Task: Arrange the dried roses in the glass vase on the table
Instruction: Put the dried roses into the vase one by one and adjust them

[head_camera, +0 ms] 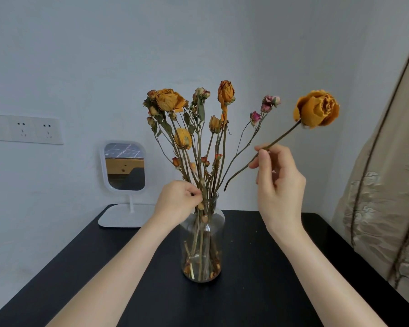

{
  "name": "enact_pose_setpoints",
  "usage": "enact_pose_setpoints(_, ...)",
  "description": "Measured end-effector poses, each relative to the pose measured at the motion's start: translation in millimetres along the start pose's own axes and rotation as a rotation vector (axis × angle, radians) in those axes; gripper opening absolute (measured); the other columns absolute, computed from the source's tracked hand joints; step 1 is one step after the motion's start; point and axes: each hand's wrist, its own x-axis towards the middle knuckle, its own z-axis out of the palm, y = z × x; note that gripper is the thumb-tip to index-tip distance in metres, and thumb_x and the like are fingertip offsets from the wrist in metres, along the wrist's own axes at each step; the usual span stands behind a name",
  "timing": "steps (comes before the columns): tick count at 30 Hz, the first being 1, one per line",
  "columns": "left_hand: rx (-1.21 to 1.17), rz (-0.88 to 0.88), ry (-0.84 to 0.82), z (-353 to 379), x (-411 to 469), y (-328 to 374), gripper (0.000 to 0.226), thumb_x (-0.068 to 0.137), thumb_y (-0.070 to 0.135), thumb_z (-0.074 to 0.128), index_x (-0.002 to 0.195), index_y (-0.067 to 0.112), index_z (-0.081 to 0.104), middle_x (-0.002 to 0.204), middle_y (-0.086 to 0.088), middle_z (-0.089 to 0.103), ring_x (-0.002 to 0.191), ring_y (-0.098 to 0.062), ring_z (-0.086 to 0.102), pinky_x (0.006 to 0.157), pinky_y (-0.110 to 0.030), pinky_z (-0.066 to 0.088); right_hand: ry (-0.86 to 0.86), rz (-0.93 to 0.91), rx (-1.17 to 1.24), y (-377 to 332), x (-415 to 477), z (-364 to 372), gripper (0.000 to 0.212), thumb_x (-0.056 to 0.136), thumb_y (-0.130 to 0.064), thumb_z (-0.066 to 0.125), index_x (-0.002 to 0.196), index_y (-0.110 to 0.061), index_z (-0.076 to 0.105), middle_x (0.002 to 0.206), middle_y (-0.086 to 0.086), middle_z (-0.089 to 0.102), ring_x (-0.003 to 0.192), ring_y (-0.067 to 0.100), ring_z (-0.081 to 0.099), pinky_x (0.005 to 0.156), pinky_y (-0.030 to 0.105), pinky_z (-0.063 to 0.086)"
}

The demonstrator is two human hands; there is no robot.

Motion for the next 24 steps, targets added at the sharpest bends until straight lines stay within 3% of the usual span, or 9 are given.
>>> enact_pose_setpoints(5,-0.064,0.034,0.205,5,-23,-12,0.008,0.084,0.02,0.063,0.088,0.027,0.063,0.054,0.007,0.055,0.054,-0.006,0.055,0.058,-0.017,0.042,0.006,-0.049,0.045,-7,6,2,0.013,0.097,-0.011,0.043,0.099,-0.021,0.051,0.076,-0.015,0.054,0.067,0.001,0.055,0.055,0.014,0.042)
enact_pose_setpoints(7,-0.124,0.002,0.286,12,-34,-21,0.01,0.083,0.02,0.064,0.089,0.026,0.058,0.053,0.004,0.053,0.052,-0.006,0.054,0.054,-0.017,0.039,0.019,-0.066,0.056,-10,5,2,0.012,0.096,-0.012,0.043,0.098,-0.019,0.051,0.075,-0.015,0.052,0.068,0.007,0.054,0.056,0.015,0.042)
enact_pose_setpoints(9,-0.172,-0.048,0.296,20,-41,-29,0.018,0.081,0.021,0.066,0.092,0.025,0.052,0.062,0.005,0.055,0.058,-0.007,0.055,0.055,-0.017,0.039,0.035,-0.08,0.057,-12,2,2,0.011,0.095,-0.012,0.042,0.096,-0.018,0.051,0.075,-0.016,0.051,0.07,0.013,0.054,0.057,0.017,0.042)
enact_pose_setpoints(12,-0.211,-0.123,0.192,34,-40,-37,0.042,0.075,0.03,0.072,0.105,0.027,0.043,0.096,0.007,0.053,0.088,-0.009,0.054,0.068,-0.015,0.042,0.03,-0.08,0.068,-14,1,2,0.01,0.094,-0.012,0.042,0.096,-0.017,0.051,0.076,-0.017,0.051,0.07,0.012,0.054,0.057,0.016,0.042)
enact_pose_setpoints(16,-0.14,-0.126,0.099,45,-28,-36,0.072,0.068,0.044,0.076,0.127,0.021,0.041,0.125,0.004,0.048,0.118,-0.014,0.045,0.099,-0.035,0.042,0.037,-0.098,0.083,-17,2,1,0.01,0.094,-0.011,0.041,0.095,-0.016,0.05,0.076,-0.016,0.051,0.07,0.01,0.054,0.056,0.014,0.042)
enact_pose_setpoints(20,-0.114,-0.12,0.094,49,-19,-30,0.079,0.064,0.057,0.073,0.126,0.018,0.045,0.124,0.002,0.054,0.117,-0.018,0.05,0.098,-0.044,0.046,0.005,-0.088,0.089,-16,3,5,0.011,0.094,-0.012,0.04,0.095,-0.016,0.05,0.075,-0.014,0.051,0.07,0.009,0.054,0.056,0.012,0.042)
enact_pose_setpoints(24,-0.125,-0.096,0.135,52,-14,-30,0.067,0.067,0.049,0.075,0.118,0.016,0.05,0.112,0.005,0.057,0.103,-0.011,0.053,0.084,-0.026,0.046,-0.044,-0.055,0.084,-12,-1,10,0.011,0.095,-0.015,0.04,0.096,-0.016,0.05,0.072,-0.012,0.052,0.069,0.01,0.054,0.054,0.012,0.041)
